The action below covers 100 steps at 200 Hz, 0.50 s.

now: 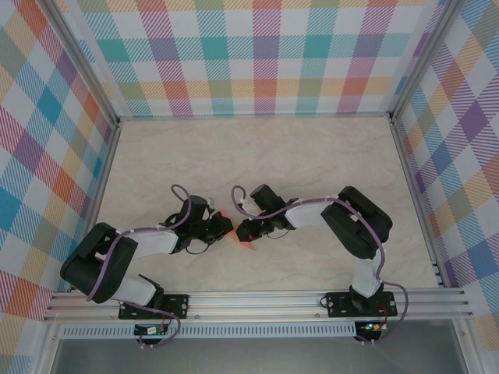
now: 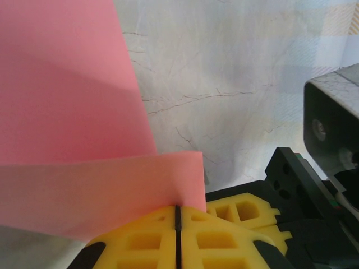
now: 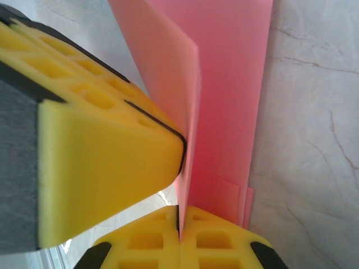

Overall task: Fold a paper plane with a square sheet of paper (pick it up from the middle)
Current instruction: Fold the wing for the fifth time at the center of the table.

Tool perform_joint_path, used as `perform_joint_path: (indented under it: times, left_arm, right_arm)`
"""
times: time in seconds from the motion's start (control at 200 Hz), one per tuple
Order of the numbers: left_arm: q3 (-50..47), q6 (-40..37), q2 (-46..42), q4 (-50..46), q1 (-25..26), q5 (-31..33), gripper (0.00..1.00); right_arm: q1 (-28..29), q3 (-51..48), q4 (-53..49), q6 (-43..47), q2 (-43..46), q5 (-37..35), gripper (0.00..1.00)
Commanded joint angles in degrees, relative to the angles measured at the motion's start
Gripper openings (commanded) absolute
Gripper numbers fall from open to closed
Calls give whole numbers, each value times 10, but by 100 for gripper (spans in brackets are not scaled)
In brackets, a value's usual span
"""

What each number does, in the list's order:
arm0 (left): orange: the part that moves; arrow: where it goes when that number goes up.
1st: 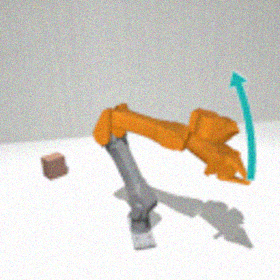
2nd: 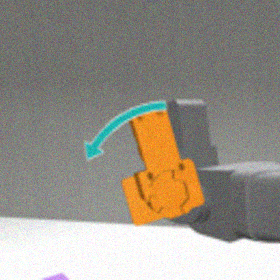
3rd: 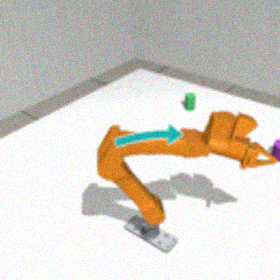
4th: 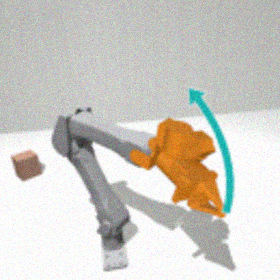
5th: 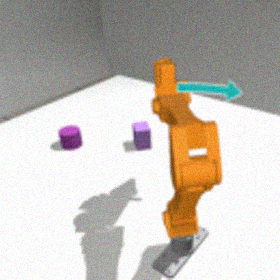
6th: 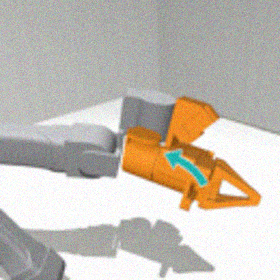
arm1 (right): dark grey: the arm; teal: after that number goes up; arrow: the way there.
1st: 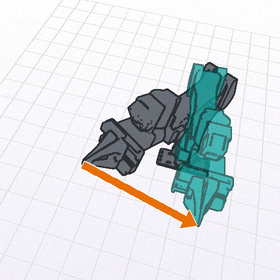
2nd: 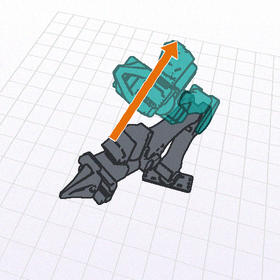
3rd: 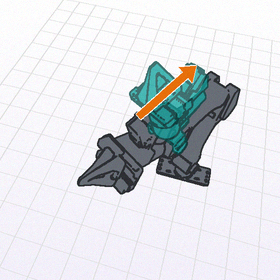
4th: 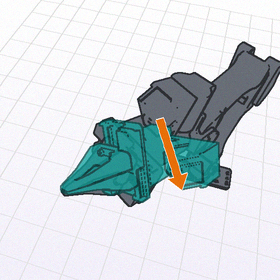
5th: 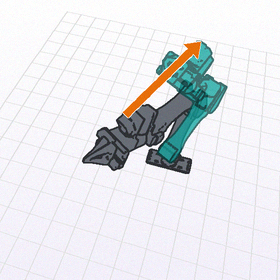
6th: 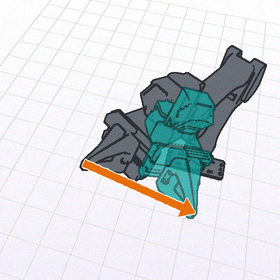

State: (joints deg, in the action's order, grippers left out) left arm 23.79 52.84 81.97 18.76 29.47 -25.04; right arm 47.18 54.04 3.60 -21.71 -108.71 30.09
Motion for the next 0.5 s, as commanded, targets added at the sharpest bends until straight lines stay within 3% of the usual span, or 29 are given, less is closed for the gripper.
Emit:
perform_joint_path:
  times: [0.0,0.495]
  left_arm:
    - [-10,-13,8,20,-4,-5,8]
    - [-23,-19,-12,3,-4,16,8]
  right_arm:
    - [-5,17,-27,-8,-13,16,0]
    - [-9,33,-54,-13,-32,18,0]
